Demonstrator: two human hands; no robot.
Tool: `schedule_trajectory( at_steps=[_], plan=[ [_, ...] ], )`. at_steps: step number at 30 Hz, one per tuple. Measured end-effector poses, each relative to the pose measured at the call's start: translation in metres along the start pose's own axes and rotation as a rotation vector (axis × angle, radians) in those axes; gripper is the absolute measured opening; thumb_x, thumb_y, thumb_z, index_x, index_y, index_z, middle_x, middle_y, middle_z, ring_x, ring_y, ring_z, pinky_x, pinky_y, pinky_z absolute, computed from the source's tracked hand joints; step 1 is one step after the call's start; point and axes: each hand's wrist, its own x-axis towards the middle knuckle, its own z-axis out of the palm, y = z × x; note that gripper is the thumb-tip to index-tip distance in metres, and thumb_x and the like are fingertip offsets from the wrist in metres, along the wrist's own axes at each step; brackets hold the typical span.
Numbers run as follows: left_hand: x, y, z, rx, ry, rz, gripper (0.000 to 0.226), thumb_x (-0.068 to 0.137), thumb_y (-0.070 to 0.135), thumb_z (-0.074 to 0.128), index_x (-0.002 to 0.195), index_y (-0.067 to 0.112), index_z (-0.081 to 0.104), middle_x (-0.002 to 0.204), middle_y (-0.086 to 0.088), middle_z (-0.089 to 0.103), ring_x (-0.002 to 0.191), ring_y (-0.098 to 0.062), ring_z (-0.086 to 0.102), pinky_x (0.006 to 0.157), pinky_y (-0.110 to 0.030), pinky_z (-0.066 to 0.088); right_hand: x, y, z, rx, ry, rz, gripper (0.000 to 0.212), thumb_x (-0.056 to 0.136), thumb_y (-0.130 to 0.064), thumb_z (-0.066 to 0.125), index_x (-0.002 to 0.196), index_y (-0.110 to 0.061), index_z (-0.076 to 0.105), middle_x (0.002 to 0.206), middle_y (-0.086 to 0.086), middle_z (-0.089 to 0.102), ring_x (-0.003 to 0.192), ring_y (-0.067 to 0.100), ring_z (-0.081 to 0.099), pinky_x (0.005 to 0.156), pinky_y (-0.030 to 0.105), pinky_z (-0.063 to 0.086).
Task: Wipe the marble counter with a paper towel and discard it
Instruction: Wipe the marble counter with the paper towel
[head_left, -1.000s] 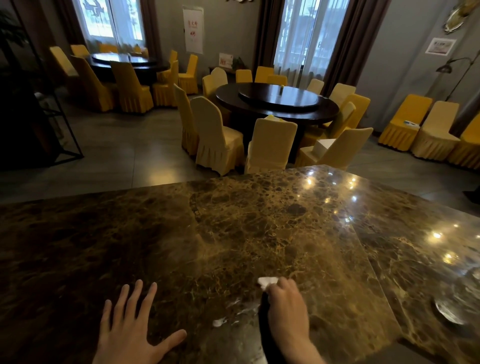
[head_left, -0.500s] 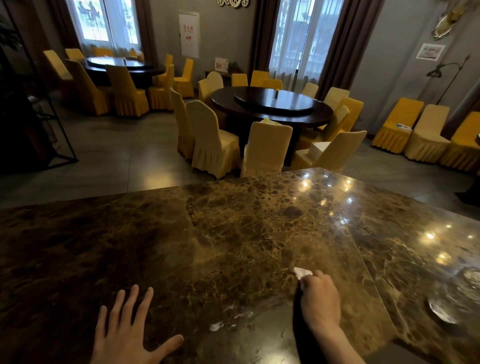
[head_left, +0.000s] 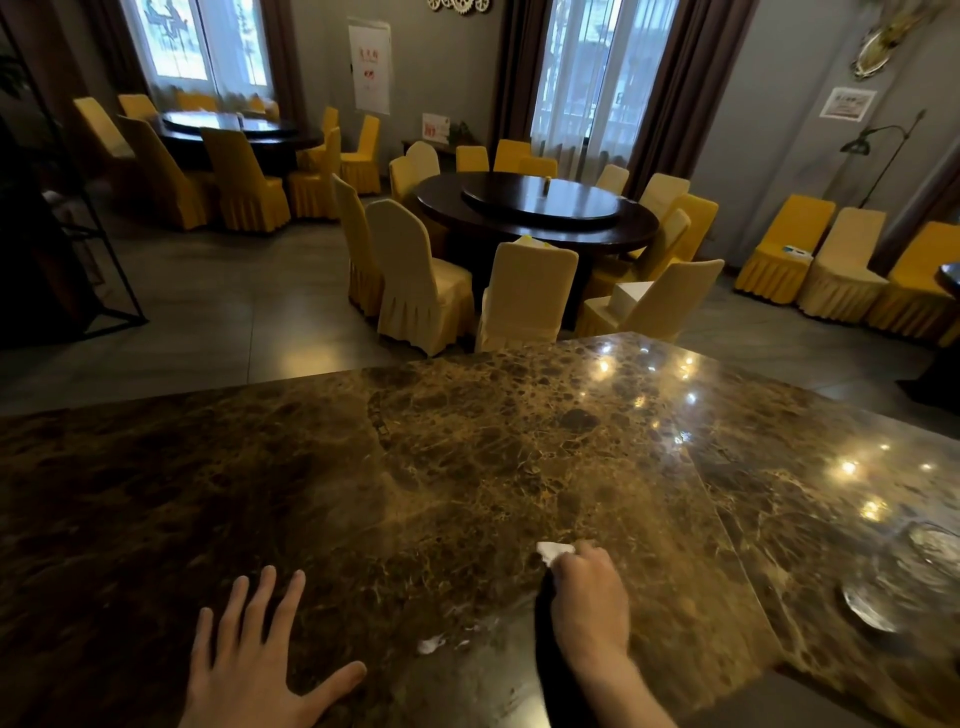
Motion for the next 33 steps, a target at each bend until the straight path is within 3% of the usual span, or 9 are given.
schedule_trajectory(
  at_steps=[6, 8, 10, 13, 15, 18, 23, 29, 33],
  plan=[
    [0.001, 0.0, 0.0, -0.002, -0.003, 0.006, 0.141, 0.031, 0.109, -0.007, 0.144, 0.029, -0.036, 0.167, 0.002, -0.027, 0.153, -0.023, -0.024, 0.128, -0.053, -0.01, -0.035, -0.047, 0.02, 0.13, -0.259, -0.339, 0.008, 0.088, -0.024, 0.069, 0.088, -0.019, 0.076, 0.088, -0.001, 0.064, 0.09, 0.022, 0.059, 0.065, 0.034, 0.044],
    [0.002, 0.0, 0.0, -0.003, 0.001, 0.006, 0.142, 0.03, 0.11, -0.007, 0.143, 0.028, -0.036, 0.167, 0.002, -0.027, 0.153, -0.023, -0.024, 0.128, -0.053, -0.009, -0.015, -0.025, 0.003, 0.188, -0.139, -0.19, 0.007, 0.086, -0.026, 0.075, 0.086, -0.02, 0.078, 0.085, -0.001, 0.065, 0.081, 0.02, 0.058, 0.065, 0.033, 0.043],
    [0.002, -0.001, 0.002, -0.01, 0.003, 0.007, 0.143, 0.029, 0.11, -0.008, 0.143, 0.028, -0.037, 0.166, 0.001, -0.028, 0.153, -0.023, -0.025, 0.127, -0.054, -0.01, 0.01, 0.016, -0.014, 0.137, 0.002, 0.027, 0.011, 0.088, -0.019, 0.075, 0.098, -0.02, 0.079, 0.086, 0.001, 0.064, 0.079, 0.02, 0.056, 0.066, 0.032, 0.042],
    [0.005, -0.003, 0.005, -0.013, 0.011, 0.004, 0.144, 0.029, 0.111, -0.009, 0.143, 0.028, -0.037, 0.164, 0.002, -0.03, 0.153, -0.023, -0.026, 0.127, -0.054, -0.011, 0.029, 0.064, -0.027, -0.026, -0.005, 0.171, 0.022, 0.092, -0.012, 0.067, 0.109, -0.021, 0.076, 0.09, 0.001, 0.054, 0.088, 0.024, 0.056, 0.069, 0.032, 0.046],
    [0.007, -0.003, 0.008, -0.014, 0.017, 0.0, 0.144, 0.03, 0.112, -0.008, 0.143, 0.029, -0.037, 0.163, 0.003, -0.032, 0.152, -0.023, -0.026, 0.127, -0.055, -0.011, 0.023, 0.059, -0.018, -0.083, -0.011, 0.132, 0.017, 0.094, -0.014, 0.062, 0.101, -0.02, 0.076, 0.091, 0.0, 0.053, 0.089, 0.02, 0.054, 0.069, 0.031, 0.048],
    [0.008, -0.004, 0.011, -0.018, 0.033, 0.006, 0.143, 0.031, 0.113, -0.006, 0.143, 0.029, -0.037, 0.162, 0.004, -0.032, 0.153, -0.023, -0.025, 0.127, -0.054, -0.011, 0.001, 0.011, 0.003, 0.0, -0.025, 0.014, 0.01, 0.094, -0.019, 0.064, 0.093, -0.017, 0.074, 0.096, -0.002, 0.059, 0.088, 0.015, 0.053, 0.069, 0.023, 0.038],
    [0.009, -0.004, 0.01, 0.002, 0.027, 0.002, 0.143, 0.029, 0.111, -0.009, 0.143, 0.029, -0.037, 0.163, 0.003, -0.031, 0.153, -0.023, -0.025, 0.127, -0.054, -0.01, -0.035, -0.046, 0.029, 0.055, -0.221, -0.357, 0.007, 0.084, -0.023, 0.07, 0.09, -0.019, 0.072, 0.094, -0.002, 0.059, 0.091, 0.018, 0.057, 0.062, 0.028, 0.042],
    [0.008, -0.007, 0.015, -0.025, 0.062, 0.003, 0.14, 0.031, 0.112, -0.008, 0.142, 0.03, -0.037, 0.166, 0.003, -0.029, 0.152, -0.023, -0.026, 0.127, -0.054, -0.011, 0.01, 0.021, 0.002, -0.056, -0.055, 0.031, 0.013, 0.095, -0.019, 0.061, 0.092, -0.021, 0.074, 0.092, -0.003, 0.055, 0.093, 0.018, 0.055, 0.069, 0.029, 0.046],
    [0.004, -0.014, 0.024, -0.068, 0.133, 0.03, 0.132, 0.044, 0.113, 0.001, 0.147, 0.037, -0.032, 0.166, 0.004, -0.028, 0.151, -0.021, -0.03, 0.126, -0.054, -0.014, -0.014, -0.02, 0.017, -0.02, -0.126, -0.112, 0.015, 0.095, -0.016, 0.059, 0.094, -0.018, 0.074, 0.094, -0.003, 0.057, 0.091, 0.017, 0.053, 0.07, 0.029, 0.045]
  ],
)
